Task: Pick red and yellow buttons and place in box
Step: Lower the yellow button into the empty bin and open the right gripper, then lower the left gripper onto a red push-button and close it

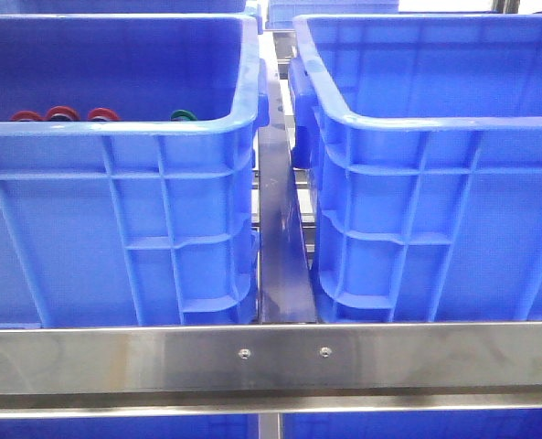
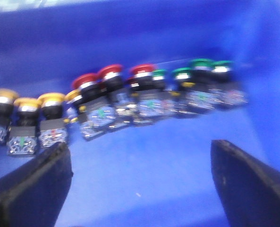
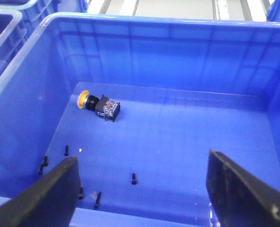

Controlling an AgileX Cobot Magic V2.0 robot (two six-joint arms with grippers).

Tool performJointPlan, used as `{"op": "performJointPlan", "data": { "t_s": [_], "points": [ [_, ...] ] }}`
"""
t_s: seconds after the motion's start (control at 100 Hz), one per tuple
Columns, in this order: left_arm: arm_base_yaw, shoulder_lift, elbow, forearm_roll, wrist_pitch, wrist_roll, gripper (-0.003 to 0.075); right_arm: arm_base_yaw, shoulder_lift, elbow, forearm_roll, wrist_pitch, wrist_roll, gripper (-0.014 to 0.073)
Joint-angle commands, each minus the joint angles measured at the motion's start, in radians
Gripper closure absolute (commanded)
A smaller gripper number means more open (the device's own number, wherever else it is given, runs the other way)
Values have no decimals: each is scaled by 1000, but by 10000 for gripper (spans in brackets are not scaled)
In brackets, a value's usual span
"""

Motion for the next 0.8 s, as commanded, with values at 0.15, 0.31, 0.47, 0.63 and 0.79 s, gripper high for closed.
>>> {"op": "performJointPlan", "data": {
  "t_s": [0.15, 0.31, 0.47, 0.63, 0.79],
  "points": [
    [60, 240, -225, -12, -6, -50, 155, -6, -3, -24, 11, -48, -2, 23],
    [88, 379, -345, -12, 54, -75, 155, -6, -3, -24, 11, -43, -2, 23],
    [118, 477, -432, -12, 109, -88, 155, -6, -3, -24, 11, -43, -2, 23],
    [131, 526, -448, -12, 102, -104, 155, -6, -3, -24, 12, -42, -2, 23],
    [131, 562, -462, -12, 98, -104, 155, -6, -3, -24, 21, -41, -2, 23]
  ]
}}
